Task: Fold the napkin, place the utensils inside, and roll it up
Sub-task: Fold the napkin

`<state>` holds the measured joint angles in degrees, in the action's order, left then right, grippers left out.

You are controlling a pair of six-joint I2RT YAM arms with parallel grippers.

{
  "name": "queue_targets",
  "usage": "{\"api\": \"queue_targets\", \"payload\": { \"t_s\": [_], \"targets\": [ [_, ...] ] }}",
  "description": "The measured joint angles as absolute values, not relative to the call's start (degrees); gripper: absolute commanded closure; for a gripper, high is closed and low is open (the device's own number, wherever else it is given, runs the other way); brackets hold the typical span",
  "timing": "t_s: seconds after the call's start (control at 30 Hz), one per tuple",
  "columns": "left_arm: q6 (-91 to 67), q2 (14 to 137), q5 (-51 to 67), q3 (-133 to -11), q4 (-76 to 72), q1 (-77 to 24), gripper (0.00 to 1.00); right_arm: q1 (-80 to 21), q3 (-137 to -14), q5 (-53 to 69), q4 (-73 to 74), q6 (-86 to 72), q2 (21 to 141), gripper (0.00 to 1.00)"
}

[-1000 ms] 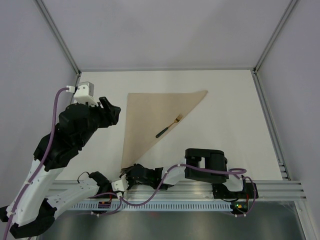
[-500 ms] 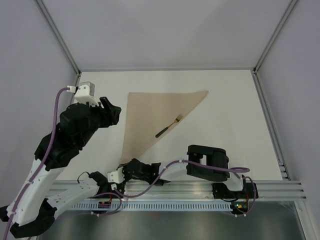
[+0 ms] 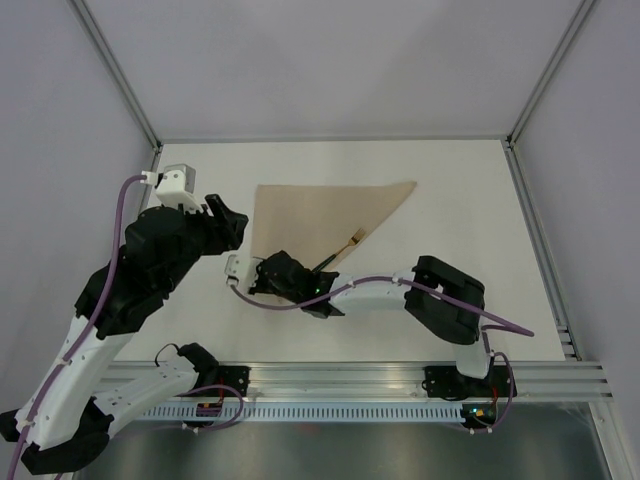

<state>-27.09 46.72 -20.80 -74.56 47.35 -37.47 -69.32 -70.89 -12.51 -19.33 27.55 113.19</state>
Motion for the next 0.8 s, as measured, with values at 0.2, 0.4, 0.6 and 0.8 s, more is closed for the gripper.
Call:
{"api": "queue_targets", "payload": {
  "t_s": [0.2,0.4,0.6,0.8],
  "targets": [
    [-26.5,46.8,-19.9,-74.6,46.1,-37.5,0.34,-60.7,-69.5,-14.0,-15.7,24.9,109.0,1.00],
    [-25.8,47.2,-18.8,-74.6,45.6,-37.5,0.34,-52.9,-65.8,-14.9,-13.4,23.1,105.0,0.99],
    [-25.6,48.0,-17.3,-74.6,44.5,-37.5,0.34,-47.2,-61.8,-15.6,-11.6,22.0,103.1,0.99],
    [-25.6,48.2,-15.9,-74.0,43.5,-37.5,0.34,-43.5,-59.5,-15.6,-10.7,20.9,102.2,1.00]
  ]
}}
